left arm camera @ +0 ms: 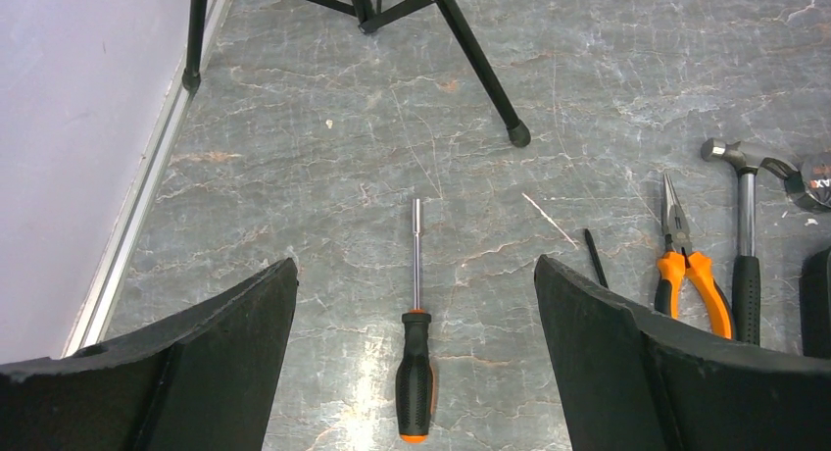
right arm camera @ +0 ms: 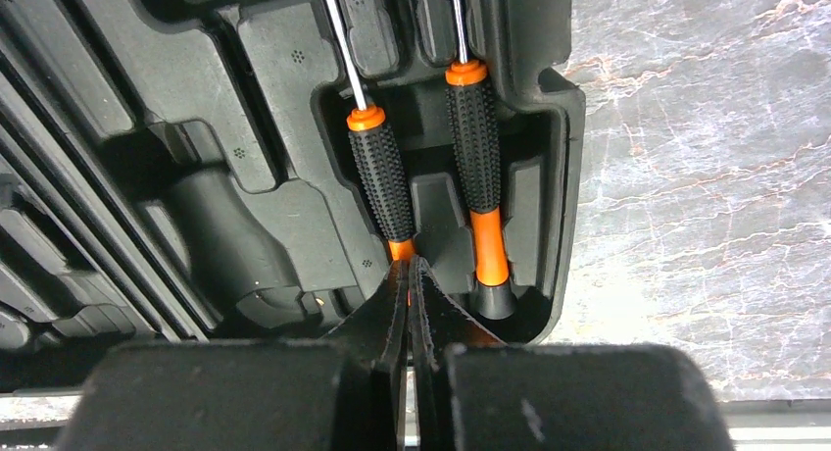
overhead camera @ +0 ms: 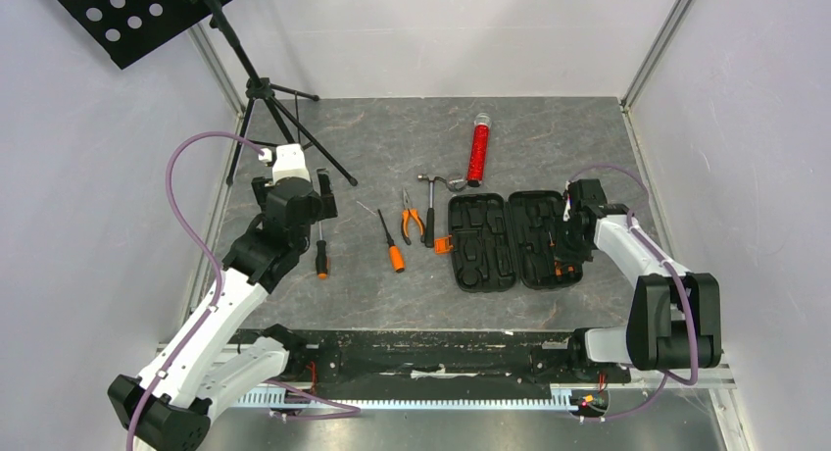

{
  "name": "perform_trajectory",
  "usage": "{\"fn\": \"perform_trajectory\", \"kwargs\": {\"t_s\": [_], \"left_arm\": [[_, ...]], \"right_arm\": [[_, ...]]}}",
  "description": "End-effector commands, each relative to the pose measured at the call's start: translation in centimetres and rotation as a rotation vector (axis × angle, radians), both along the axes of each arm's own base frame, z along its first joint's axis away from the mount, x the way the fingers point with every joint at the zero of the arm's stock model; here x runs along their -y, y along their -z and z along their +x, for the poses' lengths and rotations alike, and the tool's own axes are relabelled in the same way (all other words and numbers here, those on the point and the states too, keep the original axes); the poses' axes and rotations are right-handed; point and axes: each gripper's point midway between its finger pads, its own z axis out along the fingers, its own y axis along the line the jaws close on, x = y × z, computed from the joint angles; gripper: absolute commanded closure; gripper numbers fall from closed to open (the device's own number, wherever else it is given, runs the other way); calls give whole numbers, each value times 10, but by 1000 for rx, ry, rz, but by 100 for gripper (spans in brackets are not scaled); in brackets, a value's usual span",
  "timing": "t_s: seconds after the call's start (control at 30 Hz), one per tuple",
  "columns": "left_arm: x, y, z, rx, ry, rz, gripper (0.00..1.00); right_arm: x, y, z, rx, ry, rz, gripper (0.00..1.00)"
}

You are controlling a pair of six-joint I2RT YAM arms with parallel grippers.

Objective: Pack the tool kit
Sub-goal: Place the screwdriver in the toolbox, then pick up the screwdriver from the center of the board.

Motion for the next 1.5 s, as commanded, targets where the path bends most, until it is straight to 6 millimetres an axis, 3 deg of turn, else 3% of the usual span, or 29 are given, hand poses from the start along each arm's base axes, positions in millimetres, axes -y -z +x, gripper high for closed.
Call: {"fn": "perform_trajectory", "kwargs": {"t_s": [0.0,0.17,0.27,0.4,0.53,0.73,0.93,1.1,1.27,1.47], "left_arm": [[-9,-10,2,43,-25,31,4],[-8,-10,2,44,-19,23,4],[-8,-12,1,50,-21,19,4],[-9,-13,0,56,-23,15,4],[-5,-13,1,54,-4,-4,4],[12,-7,3,12,60,-51,4],[33,2,0,-60,118,-146,4],[47,29,-11,-197,137,-215,4],[47,58,-25,-324,99,-230,3],[43,79,-29,-405,49,-210,3]], "right_arm": [[3,14,2,-30,-17,-25,100],[-8,-63,67,218,-80,26,96],[-15,-103,93,352,-109,44,89],[-45,-128,106,478,-196,86,72],[-77,-126,100,565,-267,133,49],[-96,-94,74,635,-300,193,23],[-101,-79,60,662,-345,197,15],[-97,-73,56,694,-343,178,12],[-89,-73,57,726,-323,133,10],[-84,-74,53,770,-314,119,8]]}}
